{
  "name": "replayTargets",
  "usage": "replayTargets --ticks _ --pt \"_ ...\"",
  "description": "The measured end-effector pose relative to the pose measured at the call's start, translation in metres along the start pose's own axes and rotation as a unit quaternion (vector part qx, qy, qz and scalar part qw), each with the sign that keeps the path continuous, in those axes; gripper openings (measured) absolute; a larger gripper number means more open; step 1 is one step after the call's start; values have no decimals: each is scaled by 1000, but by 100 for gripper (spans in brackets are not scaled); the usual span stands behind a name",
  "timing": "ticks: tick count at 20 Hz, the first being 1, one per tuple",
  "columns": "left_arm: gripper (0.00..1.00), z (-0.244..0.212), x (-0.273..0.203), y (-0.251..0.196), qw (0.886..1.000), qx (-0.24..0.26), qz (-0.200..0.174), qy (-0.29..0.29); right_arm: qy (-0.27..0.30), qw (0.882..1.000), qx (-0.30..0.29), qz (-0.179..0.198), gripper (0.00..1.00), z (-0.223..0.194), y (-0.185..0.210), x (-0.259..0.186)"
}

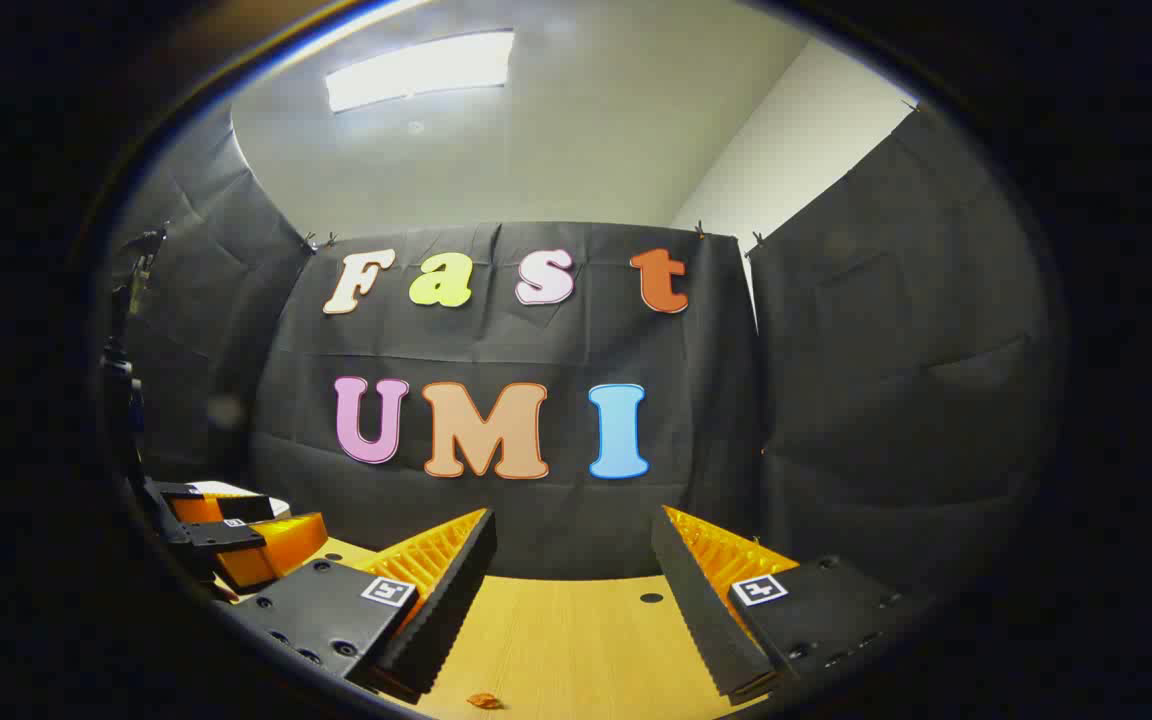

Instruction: Press the lid of the desktop garbage bin to open it, pick up the crumpled paper on the desktop and throw it into the bin, then pick up the pop can on the desktop and drop it into the bin, and finally close the garbage bin lid.

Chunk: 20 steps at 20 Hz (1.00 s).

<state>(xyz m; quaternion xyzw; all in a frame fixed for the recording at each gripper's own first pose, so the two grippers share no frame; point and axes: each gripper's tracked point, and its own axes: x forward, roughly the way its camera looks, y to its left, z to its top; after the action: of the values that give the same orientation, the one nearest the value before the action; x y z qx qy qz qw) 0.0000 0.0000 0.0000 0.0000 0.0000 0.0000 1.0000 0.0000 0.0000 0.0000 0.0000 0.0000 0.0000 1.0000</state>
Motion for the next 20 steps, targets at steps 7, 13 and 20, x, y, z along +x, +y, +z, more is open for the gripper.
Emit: replayTargets --ticks 7,13,20 --pt "92 14 17 -28 999 -1 -19 -30 -13 1000 10 -15 98 9 -25 7" --pt "92 5 24 -31 1000 4 -11 -13 4 1000 9 3 98 -2 -23 18" --pt "92 5 30 -37 1000 21 -8 -10 11 1000 8 24 98 -7 -19 26"
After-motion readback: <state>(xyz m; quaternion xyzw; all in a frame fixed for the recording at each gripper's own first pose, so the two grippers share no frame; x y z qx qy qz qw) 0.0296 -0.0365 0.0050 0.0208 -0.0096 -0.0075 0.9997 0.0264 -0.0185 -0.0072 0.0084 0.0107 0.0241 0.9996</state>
